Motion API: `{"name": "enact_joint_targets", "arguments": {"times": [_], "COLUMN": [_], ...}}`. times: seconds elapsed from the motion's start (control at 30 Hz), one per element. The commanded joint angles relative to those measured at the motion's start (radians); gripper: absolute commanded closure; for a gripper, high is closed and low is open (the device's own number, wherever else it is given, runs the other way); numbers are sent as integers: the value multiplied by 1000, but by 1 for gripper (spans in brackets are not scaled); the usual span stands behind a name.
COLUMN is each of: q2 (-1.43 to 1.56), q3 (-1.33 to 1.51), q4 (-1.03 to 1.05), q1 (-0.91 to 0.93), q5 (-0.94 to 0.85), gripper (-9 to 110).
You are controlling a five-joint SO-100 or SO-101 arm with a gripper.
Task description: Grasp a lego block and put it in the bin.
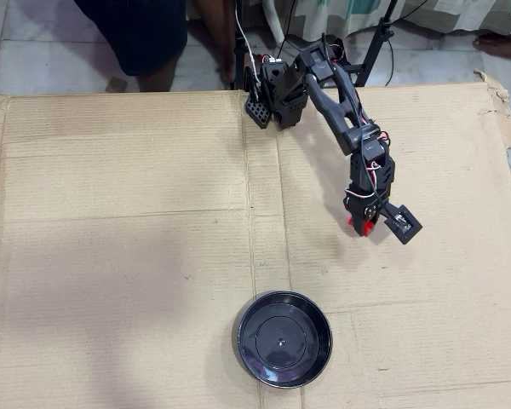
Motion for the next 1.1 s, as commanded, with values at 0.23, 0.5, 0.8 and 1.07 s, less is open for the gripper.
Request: {"name": "enact_joint_targets", "arguments": {"times": [0.23, 0.5, 0.8, 1.07], "q2": [3, -141, -399, -597], "q3": [-114, -256, -641, -919], "q4": [-321, -439, -439, -440], "q1": [176, 314, 431, 482], "q5": [-8, -9, -8, 8], "gripper": [102, 101, 101, 101]}}
